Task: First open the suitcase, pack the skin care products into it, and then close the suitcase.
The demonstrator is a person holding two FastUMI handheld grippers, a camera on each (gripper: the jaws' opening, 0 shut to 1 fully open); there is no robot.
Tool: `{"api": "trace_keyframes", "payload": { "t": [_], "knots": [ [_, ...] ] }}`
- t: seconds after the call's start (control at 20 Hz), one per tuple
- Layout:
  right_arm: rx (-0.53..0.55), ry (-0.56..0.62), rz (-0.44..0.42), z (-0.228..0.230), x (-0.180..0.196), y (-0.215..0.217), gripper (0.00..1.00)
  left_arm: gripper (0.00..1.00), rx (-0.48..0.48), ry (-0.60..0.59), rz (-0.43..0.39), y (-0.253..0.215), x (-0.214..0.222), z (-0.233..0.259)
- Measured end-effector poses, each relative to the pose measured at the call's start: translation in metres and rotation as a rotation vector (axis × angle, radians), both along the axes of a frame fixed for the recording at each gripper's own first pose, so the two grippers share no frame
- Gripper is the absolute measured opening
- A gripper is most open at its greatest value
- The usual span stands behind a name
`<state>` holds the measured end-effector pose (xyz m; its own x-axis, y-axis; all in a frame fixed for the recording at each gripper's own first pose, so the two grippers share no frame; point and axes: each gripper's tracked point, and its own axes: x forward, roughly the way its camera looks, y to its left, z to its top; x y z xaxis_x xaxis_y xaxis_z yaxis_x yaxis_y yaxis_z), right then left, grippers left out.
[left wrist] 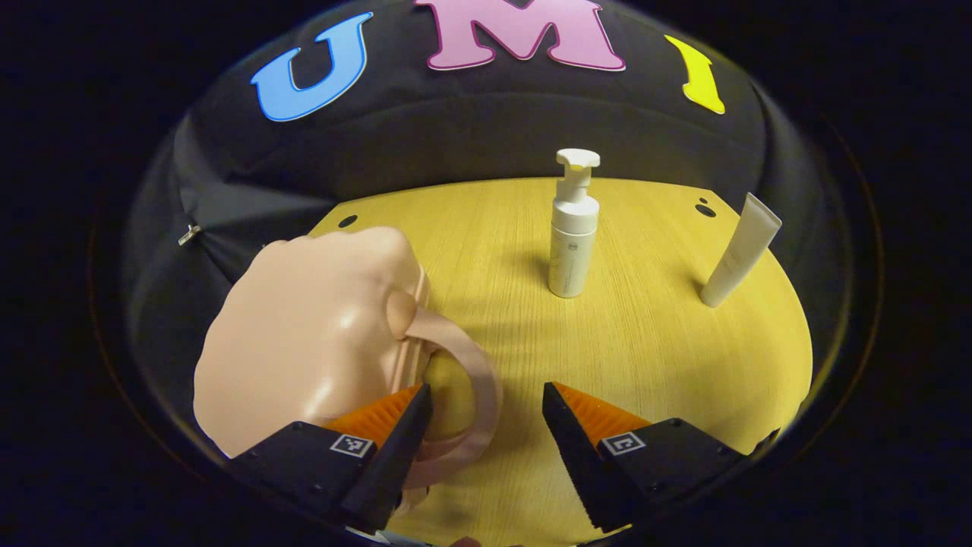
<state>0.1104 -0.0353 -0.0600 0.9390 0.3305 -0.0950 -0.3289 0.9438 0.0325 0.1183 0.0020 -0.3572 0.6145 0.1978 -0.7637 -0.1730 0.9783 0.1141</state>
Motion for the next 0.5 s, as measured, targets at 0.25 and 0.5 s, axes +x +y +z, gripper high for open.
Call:
{"api": "trace_keyframes", "payload": {
  "t": [0.25,0.5],
  "knots": [
    [-0.065,-0.005,-0.016,0.001,0.001,0.017,0.96,0.42,0.053,0.104,-0.06,0.013,-0.004,-0.015],
    [-0.088,-0.003,-0.042,0.003,-0.001,0.046,0.96,0.13,0.066,0.07,-0.171,0.011,-0.002,0.029]
  ]
}}
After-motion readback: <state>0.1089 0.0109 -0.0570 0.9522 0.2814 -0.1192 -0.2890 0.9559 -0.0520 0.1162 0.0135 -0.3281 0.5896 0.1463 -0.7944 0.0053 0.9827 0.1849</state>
